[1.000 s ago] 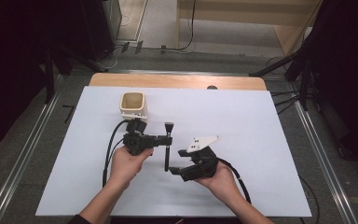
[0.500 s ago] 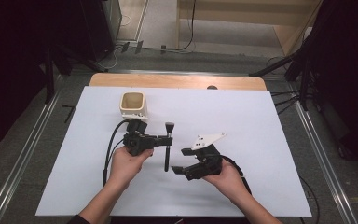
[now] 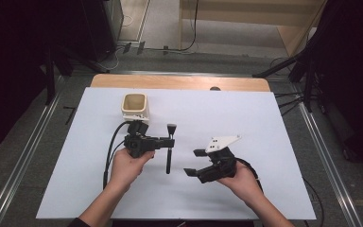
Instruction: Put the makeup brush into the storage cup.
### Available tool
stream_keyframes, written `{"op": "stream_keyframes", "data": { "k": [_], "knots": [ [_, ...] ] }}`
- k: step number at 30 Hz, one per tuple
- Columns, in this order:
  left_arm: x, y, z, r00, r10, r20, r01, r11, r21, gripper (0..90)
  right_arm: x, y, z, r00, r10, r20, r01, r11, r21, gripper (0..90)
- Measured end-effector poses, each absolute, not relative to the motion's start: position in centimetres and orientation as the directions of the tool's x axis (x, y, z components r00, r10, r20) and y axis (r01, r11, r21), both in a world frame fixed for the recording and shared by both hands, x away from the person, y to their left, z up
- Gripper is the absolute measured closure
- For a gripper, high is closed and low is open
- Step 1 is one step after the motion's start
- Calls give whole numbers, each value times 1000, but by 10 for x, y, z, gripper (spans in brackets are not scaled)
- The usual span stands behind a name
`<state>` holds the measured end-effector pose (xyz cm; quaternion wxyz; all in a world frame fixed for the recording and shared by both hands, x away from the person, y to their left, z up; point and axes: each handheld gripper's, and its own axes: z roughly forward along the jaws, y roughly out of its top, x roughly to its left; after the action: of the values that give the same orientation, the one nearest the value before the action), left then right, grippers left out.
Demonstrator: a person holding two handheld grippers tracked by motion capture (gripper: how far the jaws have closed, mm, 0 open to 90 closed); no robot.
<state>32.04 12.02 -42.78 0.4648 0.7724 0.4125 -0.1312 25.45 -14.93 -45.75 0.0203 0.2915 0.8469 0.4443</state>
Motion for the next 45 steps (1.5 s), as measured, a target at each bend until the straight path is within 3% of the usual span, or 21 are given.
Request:
{"op": "stream_keyframes", "data": {
  "k": [45],
  "knots": [
    [321, 123, -428, 638, 531, -557, 746, -251, 616, 782, 226, -246, -471, -742, 645, 183, 530, 397, 749, 238]
  ]
}}
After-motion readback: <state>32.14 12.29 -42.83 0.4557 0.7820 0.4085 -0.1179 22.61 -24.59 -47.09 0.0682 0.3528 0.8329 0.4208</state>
